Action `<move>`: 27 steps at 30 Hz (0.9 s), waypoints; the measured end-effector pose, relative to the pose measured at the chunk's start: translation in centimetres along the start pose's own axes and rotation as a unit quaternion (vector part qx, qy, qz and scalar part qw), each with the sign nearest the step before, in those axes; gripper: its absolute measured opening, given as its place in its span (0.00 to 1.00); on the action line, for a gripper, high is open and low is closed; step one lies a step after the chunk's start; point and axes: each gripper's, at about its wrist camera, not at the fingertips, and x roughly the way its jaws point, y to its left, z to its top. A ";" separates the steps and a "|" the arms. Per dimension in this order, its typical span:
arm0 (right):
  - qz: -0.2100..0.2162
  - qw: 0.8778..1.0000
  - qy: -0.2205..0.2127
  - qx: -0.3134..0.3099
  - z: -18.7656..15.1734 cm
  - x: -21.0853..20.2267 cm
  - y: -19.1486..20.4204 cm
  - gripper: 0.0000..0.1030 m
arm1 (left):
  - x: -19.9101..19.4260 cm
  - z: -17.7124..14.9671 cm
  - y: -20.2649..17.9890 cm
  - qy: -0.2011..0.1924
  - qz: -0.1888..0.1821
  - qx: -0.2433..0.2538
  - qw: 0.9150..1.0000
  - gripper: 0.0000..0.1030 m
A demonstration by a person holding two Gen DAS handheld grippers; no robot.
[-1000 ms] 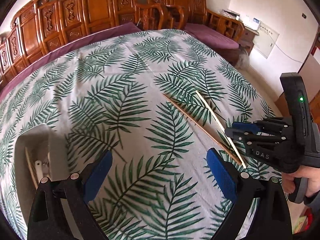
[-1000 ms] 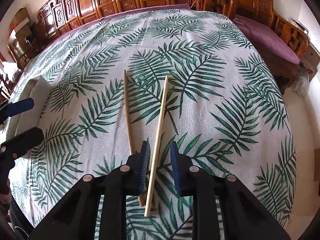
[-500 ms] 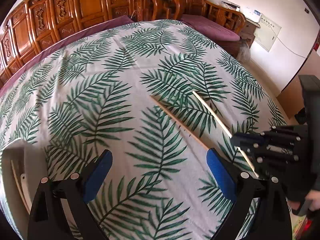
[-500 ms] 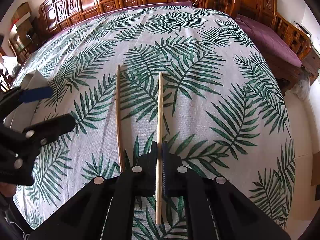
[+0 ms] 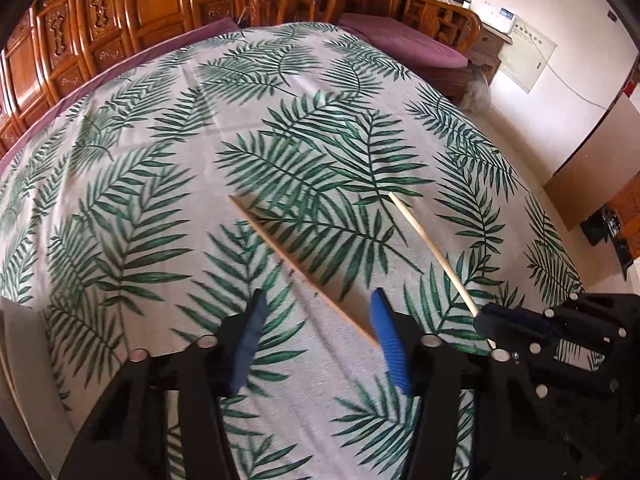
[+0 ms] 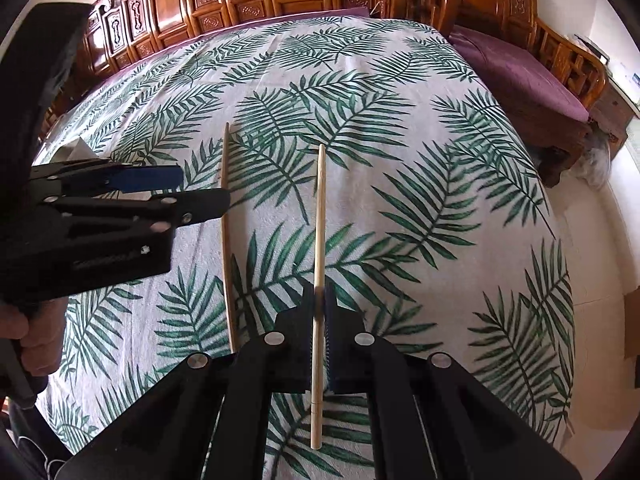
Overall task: Organize utensils
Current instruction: 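Grasp another wooden chopstick with the left tool while the right tool holds its chopstick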
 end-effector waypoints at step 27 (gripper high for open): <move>0.012 1.000 -0.013 0.017 -0.8 -0.5 -0.7 0.06 | 0.2 -0.8 0.6 0.040 0.020 -0.011 0.999 0.04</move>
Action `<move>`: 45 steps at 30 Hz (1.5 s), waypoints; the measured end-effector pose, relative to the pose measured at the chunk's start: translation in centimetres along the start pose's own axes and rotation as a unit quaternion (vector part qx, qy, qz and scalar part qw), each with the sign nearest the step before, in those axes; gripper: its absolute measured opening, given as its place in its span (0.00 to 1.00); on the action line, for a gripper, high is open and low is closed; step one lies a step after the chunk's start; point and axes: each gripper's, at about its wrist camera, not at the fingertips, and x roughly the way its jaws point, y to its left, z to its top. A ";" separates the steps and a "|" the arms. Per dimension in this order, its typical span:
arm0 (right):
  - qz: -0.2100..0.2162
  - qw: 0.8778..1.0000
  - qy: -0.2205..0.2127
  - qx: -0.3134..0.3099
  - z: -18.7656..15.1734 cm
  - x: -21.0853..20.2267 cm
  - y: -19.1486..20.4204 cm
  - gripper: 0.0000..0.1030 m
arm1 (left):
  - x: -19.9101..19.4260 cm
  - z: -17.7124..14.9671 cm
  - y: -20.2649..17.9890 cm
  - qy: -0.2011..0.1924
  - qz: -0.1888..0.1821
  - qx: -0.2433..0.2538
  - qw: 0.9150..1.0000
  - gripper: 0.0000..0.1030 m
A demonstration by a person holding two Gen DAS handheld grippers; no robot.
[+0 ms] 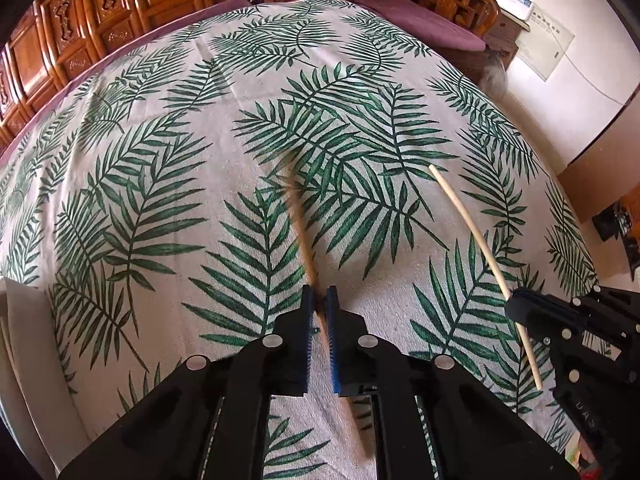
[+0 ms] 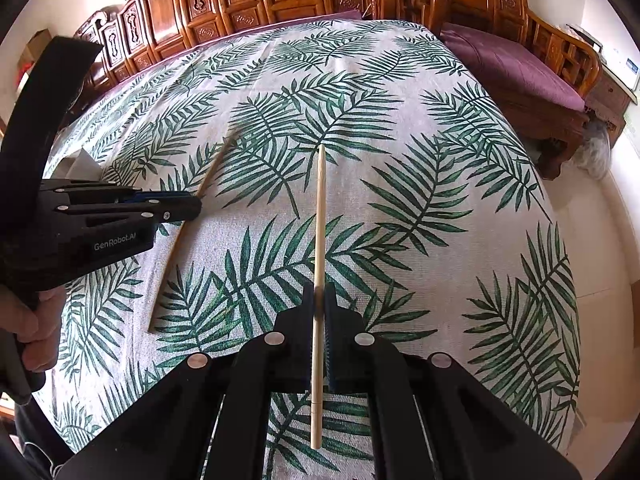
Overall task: Organize utensils
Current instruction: 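Grasp another wooden chopstick with the left tool while the right tool holds its chopstick, then carry the chopstick into the grey tray and open the left tool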
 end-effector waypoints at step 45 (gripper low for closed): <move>0.036 0.996 -0.061 -0.056 0.8 -7.9 11.0 0.06 | -16.3 -7.2 5.8 -0.122 0.000 -0.026 0.992 0.04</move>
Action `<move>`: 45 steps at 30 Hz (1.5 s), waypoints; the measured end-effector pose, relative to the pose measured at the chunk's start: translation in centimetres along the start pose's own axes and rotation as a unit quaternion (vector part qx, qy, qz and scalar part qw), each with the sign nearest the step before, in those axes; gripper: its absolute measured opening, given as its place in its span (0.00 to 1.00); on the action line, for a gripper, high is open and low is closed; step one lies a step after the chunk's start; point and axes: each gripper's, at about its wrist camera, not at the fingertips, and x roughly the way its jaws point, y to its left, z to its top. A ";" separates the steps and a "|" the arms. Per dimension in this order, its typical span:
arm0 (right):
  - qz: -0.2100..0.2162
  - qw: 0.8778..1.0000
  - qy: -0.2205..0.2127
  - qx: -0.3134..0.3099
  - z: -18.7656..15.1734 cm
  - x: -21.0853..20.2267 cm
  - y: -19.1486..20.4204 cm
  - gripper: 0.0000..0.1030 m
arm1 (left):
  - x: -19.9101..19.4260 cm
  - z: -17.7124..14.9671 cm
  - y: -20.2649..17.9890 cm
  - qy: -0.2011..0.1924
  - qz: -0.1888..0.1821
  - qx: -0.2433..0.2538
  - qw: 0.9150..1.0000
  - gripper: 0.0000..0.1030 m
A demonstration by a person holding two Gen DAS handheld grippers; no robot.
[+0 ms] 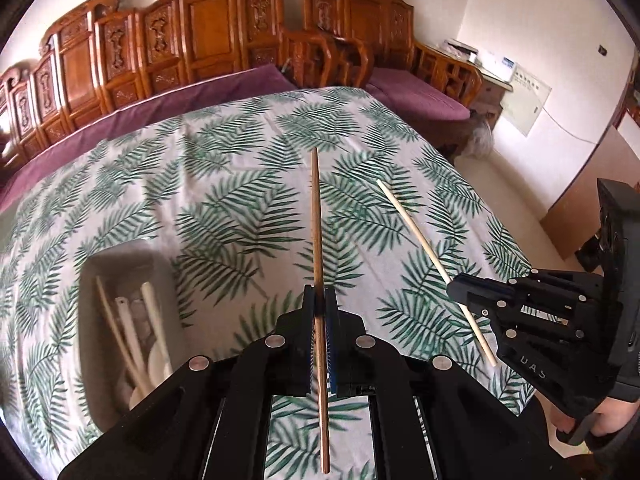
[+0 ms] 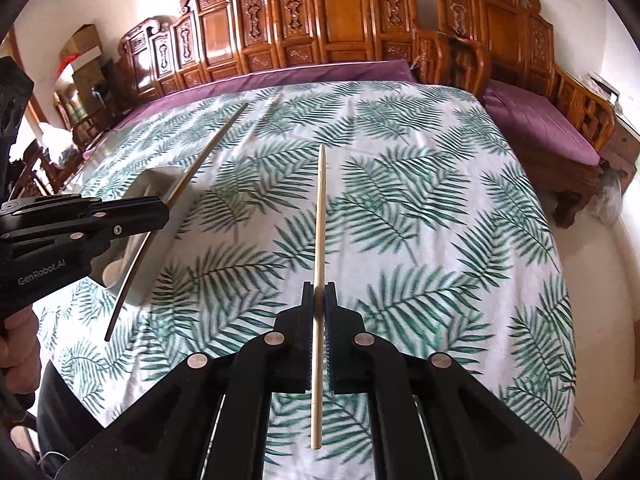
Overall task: Organize utensils
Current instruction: 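Carry the chopstick into the grey tray and open the left tool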
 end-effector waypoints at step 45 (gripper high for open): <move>0.057 0.994 0.030 -0.089 4.7 5.4 13.9 0.06 | 1.6 -3.9 18.6 0.007 0.069 -0.116 0.991 0.04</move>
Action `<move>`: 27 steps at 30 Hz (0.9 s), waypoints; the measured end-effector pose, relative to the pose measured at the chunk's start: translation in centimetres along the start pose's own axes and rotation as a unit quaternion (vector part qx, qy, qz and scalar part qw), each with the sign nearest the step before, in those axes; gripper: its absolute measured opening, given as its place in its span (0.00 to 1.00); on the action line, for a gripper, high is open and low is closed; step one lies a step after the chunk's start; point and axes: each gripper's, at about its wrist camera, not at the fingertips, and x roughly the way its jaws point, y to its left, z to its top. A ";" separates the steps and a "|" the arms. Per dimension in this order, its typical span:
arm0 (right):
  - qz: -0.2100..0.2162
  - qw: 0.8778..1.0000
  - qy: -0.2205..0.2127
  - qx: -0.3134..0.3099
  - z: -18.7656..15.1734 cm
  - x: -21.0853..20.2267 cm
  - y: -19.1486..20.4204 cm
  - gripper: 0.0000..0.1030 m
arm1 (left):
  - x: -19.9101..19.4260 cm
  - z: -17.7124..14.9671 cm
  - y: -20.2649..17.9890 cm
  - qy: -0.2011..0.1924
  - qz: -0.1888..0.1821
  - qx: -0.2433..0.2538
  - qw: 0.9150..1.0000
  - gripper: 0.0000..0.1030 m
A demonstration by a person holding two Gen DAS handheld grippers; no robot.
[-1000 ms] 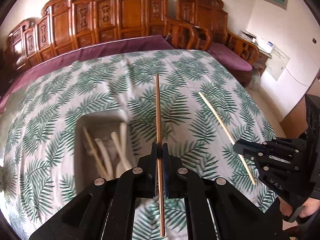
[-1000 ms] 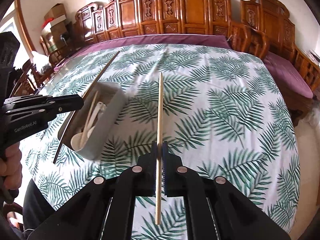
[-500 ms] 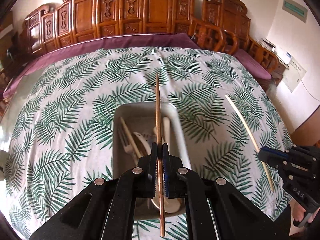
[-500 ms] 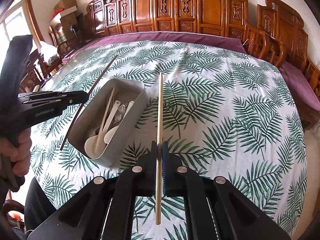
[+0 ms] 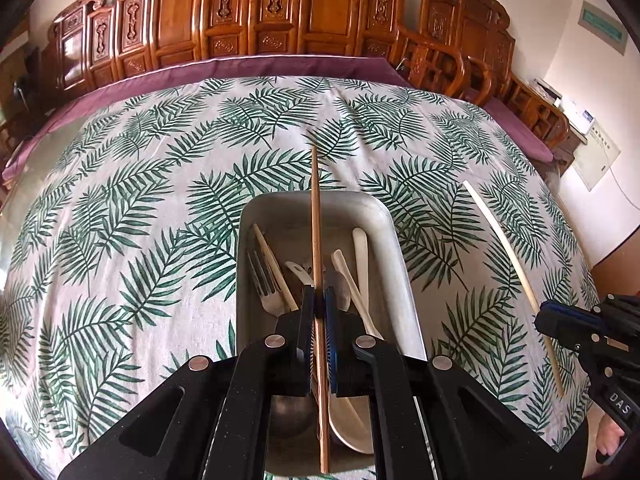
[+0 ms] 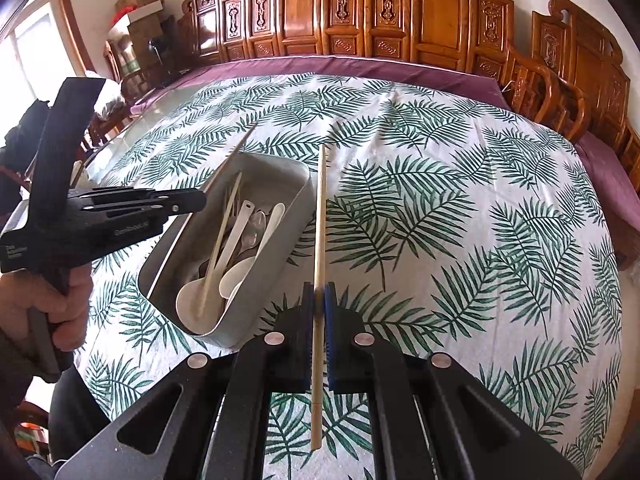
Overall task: Organize utensils
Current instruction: 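Carry the chopstick into the grey tray and open the left tool, then lower the right tool's chopstick into the tray and open the right tool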
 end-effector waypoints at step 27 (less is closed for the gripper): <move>0.047 0.998 0.012 -0.028 3.4 5.4 6.8 0.06 | -3.5 -1.4 5.7 -0.028 0.035 -0.017 0.999 0.08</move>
